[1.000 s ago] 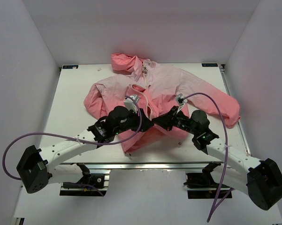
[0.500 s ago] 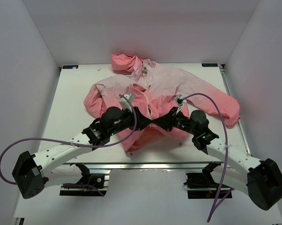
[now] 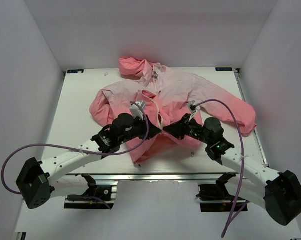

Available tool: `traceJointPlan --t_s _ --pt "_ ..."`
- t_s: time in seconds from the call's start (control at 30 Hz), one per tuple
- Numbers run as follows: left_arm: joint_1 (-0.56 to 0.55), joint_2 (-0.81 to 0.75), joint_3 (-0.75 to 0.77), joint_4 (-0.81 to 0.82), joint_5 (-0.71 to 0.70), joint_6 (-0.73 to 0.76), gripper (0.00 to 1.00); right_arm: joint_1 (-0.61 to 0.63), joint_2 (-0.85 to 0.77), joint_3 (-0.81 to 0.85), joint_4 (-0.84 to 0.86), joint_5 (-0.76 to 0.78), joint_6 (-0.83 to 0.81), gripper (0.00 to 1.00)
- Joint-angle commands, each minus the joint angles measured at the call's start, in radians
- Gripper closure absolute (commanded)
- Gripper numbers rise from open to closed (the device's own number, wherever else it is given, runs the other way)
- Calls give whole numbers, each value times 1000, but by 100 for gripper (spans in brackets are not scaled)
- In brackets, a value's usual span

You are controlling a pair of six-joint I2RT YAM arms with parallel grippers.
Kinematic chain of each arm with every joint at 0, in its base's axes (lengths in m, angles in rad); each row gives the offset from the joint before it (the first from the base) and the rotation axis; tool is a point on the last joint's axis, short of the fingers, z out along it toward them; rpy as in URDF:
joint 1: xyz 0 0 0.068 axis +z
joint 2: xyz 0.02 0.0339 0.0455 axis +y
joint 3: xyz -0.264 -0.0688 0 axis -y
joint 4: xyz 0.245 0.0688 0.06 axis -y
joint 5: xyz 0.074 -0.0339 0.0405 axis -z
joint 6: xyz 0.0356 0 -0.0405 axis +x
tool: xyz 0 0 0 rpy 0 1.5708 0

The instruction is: Zip up the jacket

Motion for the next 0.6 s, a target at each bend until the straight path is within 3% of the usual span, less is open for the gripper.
traceJointPlan --t_s 0.0,0.57 --pt "1 -9 27 -9 5 7 97 3 -32 40 41 24 20 100" --pt "1 -16 -33 29 100 28 100 -8 -63 143 -101 81 123 100"
